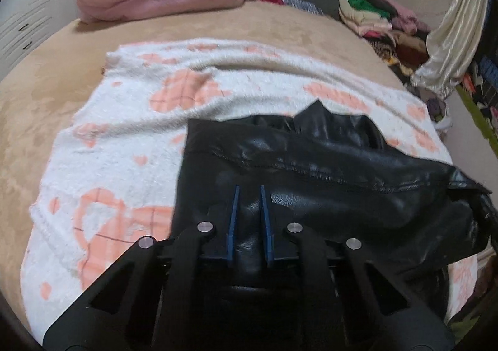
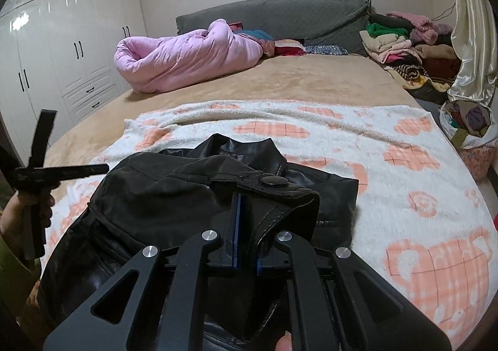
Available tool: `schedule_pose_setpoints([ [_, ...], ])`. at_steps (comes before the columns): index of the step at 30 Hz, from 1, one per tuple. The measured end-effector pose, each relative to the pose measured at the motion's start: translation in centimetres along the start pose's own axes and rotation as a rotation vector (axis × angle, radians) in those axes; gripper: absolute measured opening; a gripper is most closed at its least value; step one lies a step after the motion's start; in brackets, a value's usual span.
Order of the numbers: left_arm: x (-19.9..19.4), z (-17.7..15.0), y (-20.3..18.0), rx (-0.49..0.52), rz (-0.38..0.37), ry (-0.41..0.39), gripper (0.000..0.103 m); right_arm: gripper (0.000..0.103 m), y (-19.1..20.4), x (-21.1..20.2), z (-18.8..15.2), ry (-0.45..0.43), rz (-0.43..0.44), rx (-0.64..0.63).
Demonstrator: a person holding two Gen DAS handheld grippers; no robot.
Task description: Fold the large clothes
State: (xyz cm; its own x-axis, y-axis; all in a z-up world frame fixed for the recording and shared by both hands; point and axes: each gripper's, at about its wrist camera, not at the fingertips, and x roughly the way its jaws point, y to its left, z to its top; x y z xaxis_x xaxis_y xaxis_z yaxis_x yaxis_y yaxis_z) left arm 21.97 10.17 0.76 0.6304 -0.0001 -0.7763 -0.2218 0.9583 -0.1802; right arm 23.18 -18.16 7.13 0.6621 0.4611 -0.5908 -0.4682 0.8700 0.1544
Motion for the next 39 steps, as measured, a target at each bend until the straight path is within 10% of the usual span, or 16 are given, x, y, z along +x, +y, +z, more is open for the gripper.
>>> schedule_pose_setpoints([
  [14,4.8,-3.0,-1.3,0.067,-0.023,0.138,0.007,0.016,-0.5,2.0,-0.7,0.134,-0.038,0.003],
  [16,4.9,-3.1,-1.1,0.062,-0.03,0.141,0.007,0.047,-1.2,2.1,-0.8,0.163,-0.085,0.036],
  [29,5.3,-3.9,-1.4,0.088,-0.004,0.124,0.007,0.042,2.1,2.1,-0.1,-0.022,-0.099,-0.022],
  [39,5.4,-4.1,-1.8,0.1,-0.003,0.108,0.007,0.04,1.5,11.4,-3.7,0.302,-0.177,-0.009],
])
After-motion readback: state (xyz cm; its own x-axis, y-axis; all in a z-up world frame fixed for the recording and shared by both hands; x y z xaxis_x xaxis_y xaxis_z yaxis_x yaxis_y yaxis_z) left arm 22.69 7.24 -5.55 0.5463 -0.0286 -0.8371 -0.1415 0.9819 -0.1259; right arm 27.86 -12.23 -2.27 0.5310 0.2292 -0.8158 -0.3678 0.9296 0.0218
